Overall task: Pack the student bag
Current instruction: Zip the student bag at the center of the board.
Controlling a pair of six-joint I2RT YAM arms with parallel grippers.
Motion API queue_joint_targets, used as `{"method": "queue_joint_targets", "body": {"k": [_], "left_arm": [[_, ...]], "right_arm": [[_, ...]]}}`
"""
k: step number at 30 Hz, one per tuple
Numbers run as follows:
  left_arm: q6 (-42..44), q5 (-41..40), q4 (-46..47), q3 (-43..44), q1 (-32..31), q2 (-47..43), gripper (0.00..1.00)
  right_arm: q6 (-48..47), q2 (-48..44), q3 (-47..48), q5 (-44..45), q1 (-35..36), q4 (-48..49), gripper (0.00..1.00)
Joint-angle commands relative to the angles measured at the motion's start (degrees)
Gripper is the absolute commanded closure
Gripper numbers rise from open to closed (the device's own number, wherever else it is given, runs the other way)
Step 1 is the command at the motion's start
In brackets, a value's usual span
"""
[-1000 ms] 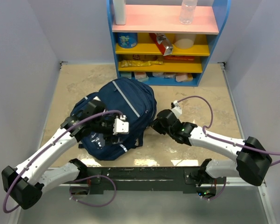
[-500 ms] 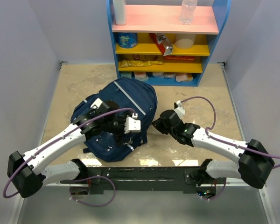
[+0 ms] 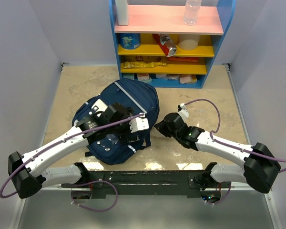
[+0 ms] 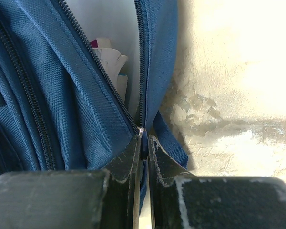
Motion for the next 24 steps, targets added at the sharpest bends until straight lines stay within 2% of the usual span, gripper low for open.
{"method": "queue_joint_targets", "body": {"k": [1,4,11,15,18,24], "left_arm": [[-5.2,-13.6,1.9,-1.5,-4.3,0.0,0.00],[-5.8,-15.6,2.2,-1.4,-4.6,1.0,0.00],[-5.1,-15.8,2.5,-8.0,-5.6,4.5,0.00],[-2.0,-9.4,2.1,-13.1,-5.6,1.1,0.06],[0.1,-4.3,0.3,-15.7,-5.7,-0.8,0.06],[7.7,-0.2,-2.6,-21.7,-8.3,-4.2,0.09]], "right_arm": [[-0.7,-1.5,-0.3,-0.8,0.1,0.7,1.00],[-0.8,-1.8,-0.7,-1.2,0.1,0.7,1.00],[-1.0,-2.5,-0.9,-1.6,0.1,0.3,1.00],[-2.0,-3.2,-0.7,-0.9,0.1,-0.1,1.00],[-3.0,-3.2,0.3,0.4,0.1,-0.1,1.00],[-6.3,1.1,3.7,1.2,-2.6,0.6,1.00]]}}
